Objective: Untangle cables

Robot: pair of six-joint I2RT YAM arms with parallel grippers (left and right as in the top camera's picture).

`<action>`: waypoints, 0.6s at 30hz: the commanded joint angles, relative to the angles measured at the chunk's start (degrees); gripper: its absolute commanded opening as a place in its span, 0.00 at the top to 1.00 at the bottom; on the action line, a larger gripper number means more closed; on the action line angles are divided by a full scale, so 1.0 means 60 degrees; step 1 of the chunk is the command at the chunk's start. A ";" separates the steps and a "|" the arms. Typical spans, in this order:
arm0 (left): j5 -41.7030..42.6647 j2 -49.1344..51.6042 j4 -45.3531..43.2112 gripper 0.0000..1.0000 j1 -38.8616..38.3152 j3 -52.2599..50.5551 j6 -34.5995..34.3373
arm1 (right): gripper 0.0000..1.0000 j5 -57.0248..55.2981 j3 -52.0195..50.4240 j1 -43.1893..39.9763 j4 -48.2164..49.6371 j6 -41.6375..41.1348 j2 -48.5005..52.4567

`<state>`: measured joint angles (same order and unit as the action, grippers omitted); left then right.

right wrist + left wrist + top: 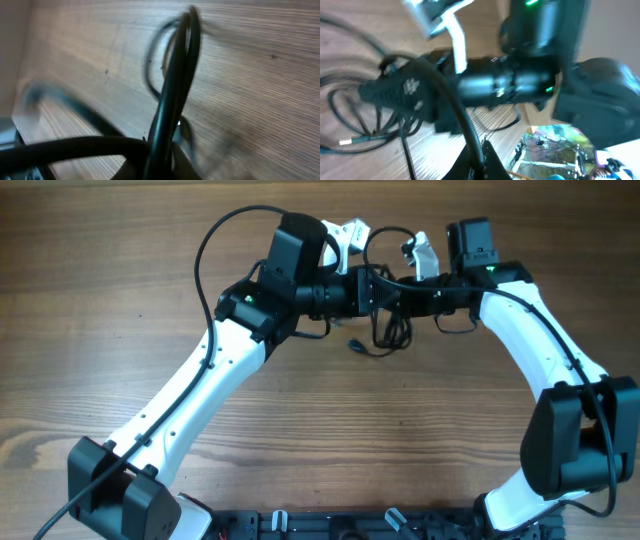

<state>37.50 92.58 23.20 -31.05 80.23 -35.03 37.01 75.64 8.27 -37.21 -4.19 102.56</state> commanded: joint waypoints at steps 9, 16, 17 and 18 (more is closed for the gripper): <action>-0.6528 -0.0251 0.4666 0.96 0.1854 0.0062 0.0004 | 0.96 0.0823 0.0146 -0.1989 -0.0102 -0.1045 -0.0780; -0.8426 -0.0251 0.5249 0.96 0.3672 0.0062 0.0375 | 0.96 0.0856 0.0168 -0.2386 -0.0892 -0.0302 -0.1111; -0.8513 -0.0251 0.5242 0.96 0.3927 0.0062 0.0514 | 0.96 0.0390 0.0168 -0.2448 -0.1016 -0.0310 -0.1162; -0.8510 -0.0251 0.5213 0.96 0.4269 0.0062 0.0648 | 0.96 -0.0106 0.0168 -0.2528 -0.1144 -0.0335 -0.1209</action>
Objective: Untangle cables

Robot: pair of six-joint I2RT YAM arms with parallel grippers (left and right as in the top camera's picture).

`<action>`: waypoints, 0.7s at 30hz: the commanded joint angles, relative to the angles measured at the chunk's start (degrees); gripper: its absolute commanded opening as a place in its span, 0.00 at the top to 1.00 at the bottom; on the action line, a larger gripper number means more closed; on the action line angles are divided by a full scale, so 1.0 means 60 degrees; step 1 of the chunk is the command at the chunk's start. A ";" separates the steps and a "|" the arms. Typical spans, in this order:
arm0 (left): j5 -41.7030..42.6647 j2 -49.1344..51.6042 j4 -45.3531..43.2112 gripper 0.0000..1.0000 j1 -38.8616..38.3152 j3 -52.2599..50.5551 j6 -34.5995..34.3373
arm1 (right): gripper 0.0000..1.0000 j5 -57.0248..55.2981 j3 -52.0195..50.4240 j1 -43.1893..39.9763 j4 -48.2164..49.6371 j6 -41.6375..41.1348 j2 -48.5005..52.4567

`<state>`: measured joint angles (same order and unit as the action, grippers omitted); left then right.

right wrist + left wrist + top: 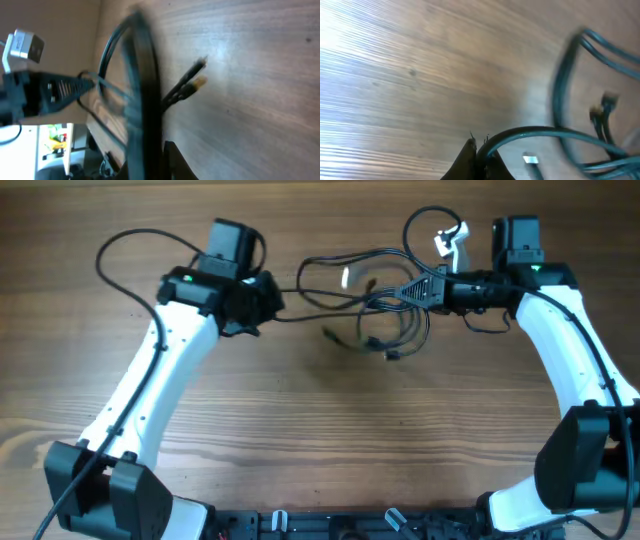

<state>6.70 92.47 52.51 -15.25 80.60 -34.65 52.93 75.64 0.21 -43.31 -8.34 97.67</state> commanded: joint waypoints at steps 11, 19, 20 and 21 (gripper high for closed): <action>-0.3483 -0.0233 0.0229 0.96 0.3370 0.0000 0.1494 | 0.96 -0.6867 0.0164 -0.1264 -0.0729 -0.1963 -0.0404; -0.1847 -0.0390 -0.0058 0.96 0.3344 0.0135 0.2728 | 0.96 -0.3504 0.0423 -0.1395 -0.0284 -0.0226 -0.0477; -0.1840 -0.0543 -0.0058 0.96 0.3483 0.0317 0.2703 | 0.96 -0.4153 0.0481 -0.1552 -0.0368 -0.0863 -0.0477; -0.1840 -0.0688 -0.0058 0.96 0.3628 0.0503 0.2707 | 0.96 -0.4663 0.0484 -0.1716 -0.0452 -0.1392 -0.0477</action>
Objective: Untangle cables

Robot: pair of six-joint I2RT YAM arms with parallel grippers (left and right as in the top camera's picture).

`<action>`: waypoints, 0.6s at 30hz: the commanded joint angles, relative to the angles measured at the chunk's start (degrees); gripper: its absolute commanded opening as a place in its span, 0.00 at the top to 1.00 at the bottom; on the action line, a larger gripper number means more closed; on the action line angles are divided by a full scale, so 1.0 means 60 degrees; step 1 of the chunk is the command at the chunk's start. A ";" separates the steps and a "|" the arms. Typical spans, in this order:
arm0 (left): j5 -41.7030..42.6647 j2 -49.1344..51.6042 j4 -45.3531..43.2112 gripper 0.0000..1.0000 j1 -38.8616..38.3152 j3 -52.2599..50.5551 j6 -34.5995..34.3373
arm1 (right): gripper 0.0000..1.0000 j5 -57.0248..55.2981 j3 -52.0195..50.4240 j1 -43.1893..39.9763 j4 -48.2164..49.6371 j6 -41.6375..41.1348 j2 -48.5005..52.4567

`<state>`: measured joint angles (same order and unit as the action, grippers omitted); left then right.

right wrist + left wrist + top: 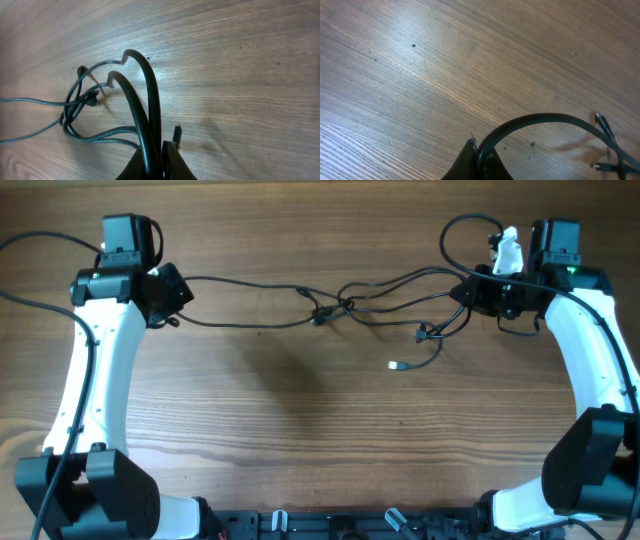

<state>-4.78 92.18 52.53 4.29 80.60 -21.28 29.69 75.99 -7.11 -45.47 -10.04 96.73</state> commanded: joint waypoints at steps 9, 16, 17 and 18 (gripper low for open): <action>0.0073 -0.1617 -0.0066 0.96 0.2586 0.1865 0.0481 | 0.96 -0.0903 0.0426 -0.3257 -0.0433 -0.2087 -0.0302; -0.0025 -0.1596 0.0004 0.96 0.3654 0.1865 0.0514 | 0.96 -0.0255 0.0423 -0.3340 -0.0357 -0.1570 -0.0299; 0.0073 -0.1596 0.0029 0.96 0.3683 0.1865 0.0597 | 0.96 -0.0117 0.0423 -0.3289 -0.0339 -0.1490 -0.0299; 0.0353 -0.1596 0.0040 0.96 0.3668 0.1865 0.0769 | 0.96 0.0193 0.0423 -0.3191 -0.0280 -0.1275 -0.0299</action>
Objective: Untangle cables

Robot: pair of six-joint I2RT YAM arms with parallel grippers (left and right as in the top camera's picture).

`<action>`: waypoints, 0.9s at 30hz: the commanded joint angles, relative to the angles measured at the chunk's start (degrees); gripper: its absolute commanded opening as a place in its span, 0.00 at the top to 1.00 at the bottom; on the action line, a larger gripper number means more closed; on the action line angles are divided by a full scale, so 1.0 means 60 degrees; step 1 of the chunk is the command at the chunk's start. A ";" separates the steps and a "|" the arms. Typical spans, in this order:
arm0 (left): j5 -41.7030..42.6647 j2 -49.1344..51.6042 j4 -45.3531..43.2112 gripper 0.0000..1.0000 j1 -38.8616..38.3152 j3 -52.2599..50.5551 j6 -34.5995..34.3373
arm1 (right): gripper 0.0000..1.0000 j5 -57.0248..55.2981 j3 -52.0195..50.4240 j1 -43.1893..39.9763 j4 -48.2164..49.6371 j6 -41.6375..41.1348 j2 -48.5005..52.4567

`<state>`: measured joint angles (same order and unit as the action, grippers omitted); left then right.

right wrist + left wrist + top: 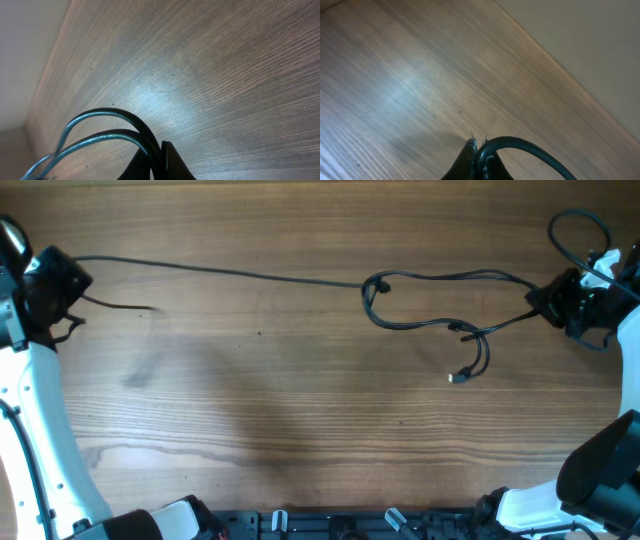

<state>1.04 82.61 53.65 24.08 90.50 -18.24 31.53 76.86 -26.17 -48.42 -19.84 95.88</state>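
Two thin black cables lie across the wooden table. One cable [230,272] runs nearly straight from my left gripper [62,283] at the far left edge to a small loop [376,286] right of centre. The other cable [440,323] curls from that loop toward my right gripper [553,295] at the far right edge, its plug end [455,377] hanging down. The left gripper [480,146] is shut on a single cable [530,149]. Two strands [107,127] are pinched in the shut right gripper [161,150].
The wooden table [300,420] fills the overhead view. A short loose cable end [130,308] lies beside the left gripper. A cable loop [575,230] arcs above the right gripper. The arms' bases sit at the front edge.
Both grippers moved further apart, to the table's far left and far right edges. The left cable now lies stretched nearly straight. The knot shifted right and shrank to a small loop.
Both grippers first met at the back centre, shut on a tangled bundle. They then stood apart with the bundle spread between them. Later a knot sat mid-table. Now the cables are drawn out across the whole table with one small loop.
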 commanded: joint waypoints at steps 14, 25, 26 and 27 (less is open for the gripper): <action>0.6091 0.0000 -0.0911 0.96 -0.2481 0.0215 0.0251 | 0.15 0.0481 0.0423 0.4098 0.1038 0.1570 -0.0168; 1.1876 -0.0036 -0.7566 0.96 -0.2226 0.0331 -0.5278 | 0.21 0.2229 0.0878 0.4564 0.1027 0.1694 -0.0233; 1.1970 -0.0036 -0.7697 0.96 -0.2226 0.0335 -0.5723 | 0.21 0.2266 0.0878 0.4652 0.1035 0.1665 -0.0233; 1.2050 -0.0036 -0.7657 0.96 -0.2229 0.0331 -0.6094 | 0.22 0.2262 0.0878 0.4747 0.1035 0.1672 -0.0233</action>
<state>65.65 82.50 8.78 10.35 91.74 -39.70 42.94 80.75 0.91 -42.35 -9.78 95.72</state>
